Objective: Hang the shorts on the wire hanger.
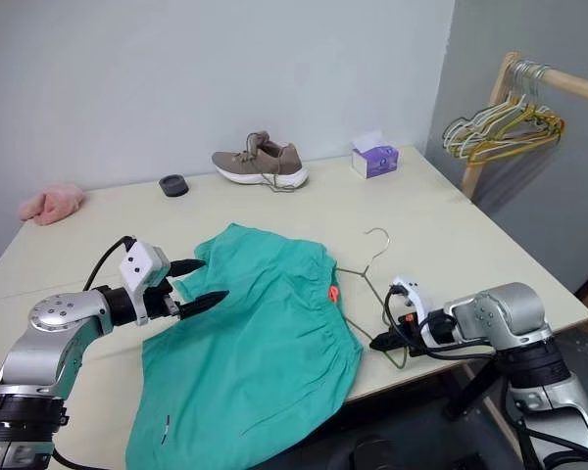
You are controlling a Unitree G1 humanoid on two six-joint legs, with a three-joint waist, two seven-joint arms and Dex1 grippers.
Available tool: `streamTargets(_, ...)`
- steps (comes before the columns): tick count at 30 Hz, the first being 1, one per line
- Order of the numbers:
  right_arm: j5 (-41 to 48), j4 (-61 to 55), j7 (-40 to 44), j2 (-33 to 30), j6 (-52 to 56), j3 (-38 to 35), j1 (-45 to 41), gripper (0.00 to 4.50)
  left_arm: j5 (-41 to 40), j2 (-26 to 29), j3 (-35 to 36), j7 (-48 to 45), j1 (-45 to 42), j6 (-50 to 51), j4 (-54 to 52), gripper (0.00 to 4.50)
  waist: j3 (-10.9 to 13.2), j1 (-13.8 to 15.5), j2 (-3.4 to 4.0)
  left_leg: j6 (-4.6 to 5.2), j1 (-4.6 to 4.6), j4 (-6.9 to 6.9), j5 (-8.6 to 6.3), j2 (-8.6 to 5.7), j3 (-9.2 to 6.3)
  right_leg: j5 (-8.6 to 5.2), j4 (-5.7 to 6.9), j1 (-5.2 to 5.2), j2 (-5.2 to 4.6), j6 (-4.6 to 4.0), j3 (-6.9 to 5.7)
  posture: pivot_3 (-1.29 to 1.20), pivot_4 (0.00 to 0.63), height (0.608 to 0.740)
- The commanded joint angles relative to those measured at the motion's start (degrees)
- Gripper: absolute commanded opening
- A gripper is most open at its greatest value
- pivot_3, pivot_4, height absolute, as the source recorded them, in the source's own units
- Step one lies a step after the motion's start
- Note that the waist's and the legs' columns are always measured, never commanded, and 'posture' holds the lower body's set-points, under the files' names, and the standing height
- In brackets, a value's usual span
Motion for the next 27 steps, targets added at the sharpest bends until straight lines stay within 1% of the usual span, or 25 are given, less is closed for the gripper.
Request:
streamTargets(1, -0.34, -0.41, -0.18, -0.12, -2.88, -3.06, -3.45, 0.0, -0.63, -0.57, 2.47, 1.64, -0.73, -0.49, -0.98, 4.3, 0.0, 0.01, 0.01, 0.0, 0.0, 0.0, 0.0, 0.0, 0.0, 0.0, 0.0, 0.0, 0.0, 0.0, 0.0, -0.29, 0.0, 0.74)
streamTargets(4, -0.02, -2.4, 0.48, -0.04, -5.11, -2.9, -5.57, 0.0, -1.83, -1.42, 3.39, 2.8, -0.98, 0.86, -1.06, 4.3, 0.02, -0.01, 0.03, 0.0, 0.0, 0.0, 0.0, 0.0, 0.0, 0.0, 0.03, -0.01, 0.0, 0.0, -0.01, -0.29, 0.0, 0.74)
streamTargets(5, -0.98, -3.88, 0.94, -0.52, -7.46, -1.32, -5.82, 0.0, -2.26, -1.78, 3.74, 3.25, -1.14, 1.43, -1.1, 4.3, 0.02, -0.04, 0.03, 0.0, 0.0, 0.0, 0.0, 0.0, 0.0, 0.0, 0.05, -0.02, 0.0, 0.0, -0.01, -0.29, 0.0, 0.74)
streamTargets(7, -1.57, -5.06, 0.13, 0.68, -9.37, -0.58, -6.77, 0.0, -2.58, -2.36, 4.29, 4.14, -1.55, 1.94, -1.03, 4.3, 0.02, -0.15, 0.03, 0.0, 0.0, -0.01, 0.0, 0.01, -0.01, 0.0, 0.07, -0.05, 0.0, 0.0, -0.01, -0.29, 0.0, 0.74)
streamTargets(8, -3.4, -6.43, 0.42, 0.36, -12.63, 1.57, -6.97, 0.0, -2.65, -2.5, 4.56, 4.51, -1.94, 2.06, -0.87, 4.3, 0.02, -0.17, 0.03, 0.0, 0.0, -0.01, 0.0, 0.01, 0.0, 0.0, 0.09, -0.05, 0.0, 0.0, -0.01, -0.29, 0.0, 0.74)
streamTargets(9, -4.62, -7.54, 0.58, 0.3, -14.72, 3.11, -7.13, 0.0, -2.86, -2.57, 4.85, 4.64, -2.31, 2.29, -0.78, 4.41, 0.02, -0.18, 0.03, 0.0, 0.0, -0.01, 0.0, 0.01, -0.01, 0.0, 0.09, -0.06, 0.0, 0.0, -0.01, -0.29, 0.0, 0.74)
streamTargets(13, -11.62, -10.85, 2.36, -1.65, -24.28, 11.46, -7.42, 0.0, -3.66, -2.25, 6.3, 5.14, -5.09, 2.28, -0.44, 4.41, 0.02, -0.11, 0.02, 0.0, -0.02, 0.01, 0.0, 0.0, -0.02, 0.0, 0.09, -0.08, 0.0, 0.01, -0.02, -0.29, 0.0, 0.74)
streamTargets(15, -14.83, -11.22, 3.91, -2.7, -28.8, 14.79, -7.29, 0.0, -4.84, -1.17, 6.71, 3.67, -6.69, 3.33, -1.05, 4.41, 0.01, -0.04, 0.01, -0.01, -0.04, 0.02, 0.0, 0.0, -0.03, 0.0, 0.08, -0.08, 0.0, 0.01, -0.03, -0.29, 0.0, 0.74)
streamTargets(20, -18.94, -11.35, 6.35, -2.68, -35.15, 17.97, -7.64, 0.0, -6.02, 3.21, 5.73, -2.55, -9.16, 4.47, -1.77, 4.41, 0.02, -0.26, 0.02, -0.01, -0.03, 0.0, 0.0, -0.01, -0.03, 0.0, 0.07, -0.1, 0.0, 0.01, -0.03, -0.28, 0.0, 0.74)
streamTargets(25, -23.75, -11.89, 8.77, -3.34, -40.88, 20.61, -7.38, 0.0, -2.63, 7.63, 2.55, -8.74, -10.31, 1.31, 0.2, 4.41, 0.04, -0.27, 0.04, -0.02, -0.03, -0.01, 0.0, 0.0, -0.03, -0.01, 0.12, -0.16, 0.0, 0.0, -0.03, -0.28, 0.0, 0.74)
streamTargets(27, -26.48, -12.25, 9.84, -4.19, -44.25, 21.98, -7.17, 0.0, -0.41, 8.27, 1.53, -9.47, -11.26, -1.65, 2.35, 4.41, 0.05, -0.15, 0.05, -0.02, -0.03, 0.0, 0.0, -0.01, -0.03, -0.01, 0.12, -0.15, 0.0, 0.0, -0.02, -0.28, 0.0, 0.74)
